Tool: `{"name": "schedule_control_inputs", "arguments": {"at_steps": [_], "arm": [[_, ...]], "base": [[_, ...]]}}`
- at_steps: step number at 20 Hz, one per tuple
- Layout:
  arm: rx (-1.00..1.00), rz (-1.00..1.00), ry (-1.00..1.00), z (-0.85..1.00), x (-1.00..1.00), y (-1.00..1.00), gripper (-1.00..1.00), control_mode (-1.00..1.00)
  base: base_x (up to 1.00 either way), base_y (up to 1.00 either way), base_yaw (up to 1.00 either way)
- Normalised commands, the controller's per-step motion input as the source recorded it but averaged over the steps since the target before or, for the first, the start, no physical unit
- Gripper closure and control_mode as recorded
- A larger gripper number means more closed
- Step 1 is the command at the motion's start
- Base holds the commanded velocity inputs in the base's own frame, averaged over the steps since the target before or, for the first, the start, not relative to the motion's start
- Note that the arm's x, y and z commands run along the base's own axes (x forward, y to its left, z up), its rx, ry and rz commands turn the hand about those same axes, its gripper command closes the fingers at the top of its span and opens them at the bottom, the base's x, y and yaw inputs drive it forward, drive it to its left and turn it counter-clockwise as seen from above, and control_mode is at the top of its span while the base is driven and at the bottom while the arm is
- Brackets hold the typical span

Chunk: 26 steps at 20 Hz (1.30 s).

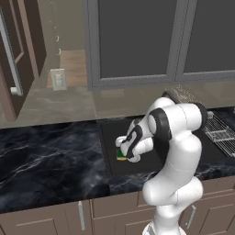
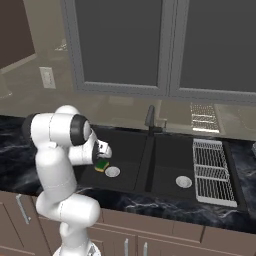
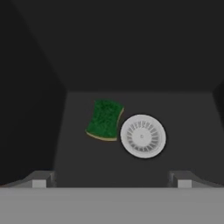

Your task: Pick up the bar soap and sponge from the sink, and place them back in the cabinet, and close the cabinet doors.

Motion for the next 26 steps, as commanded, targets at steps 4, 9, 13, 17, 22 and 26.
{"name": "schedule_control_inputs", "arguments": {"at_steps": [4, 9, 13, 17, 22, 26], "arm": [[0.0, 0.0, 0.08, -0.16, 0.14, 0.09, -1.0, -1.0], [0.0, 0.0, 0.09, -0.15, 0.14, 0.09, -1.0, -1.0], [0.0, 0.0, 0.08, -0.11, 0.11, 0.05, -1.0, -1.0], [0.0, 0.0, 0.04, -0.14, 0.15, 0.01, -1.0, -1.0], [0.0, 0.0, 0.01, -0.16, 0.21, 0.0, -1.0, -1.0], [0.0, 0.0, 0.0, -0.14, 0.23, 0.0, -1.0, -1.0]], "base": [[0.0, 0.0, 0.0], [0.0, 0.0, 0.0], [0.0, 0.0, 0.0], [0.0, 0.0, 0.0], [0.0, 0.0, 0.0], [0.0, 0.0, 0.0]]}}
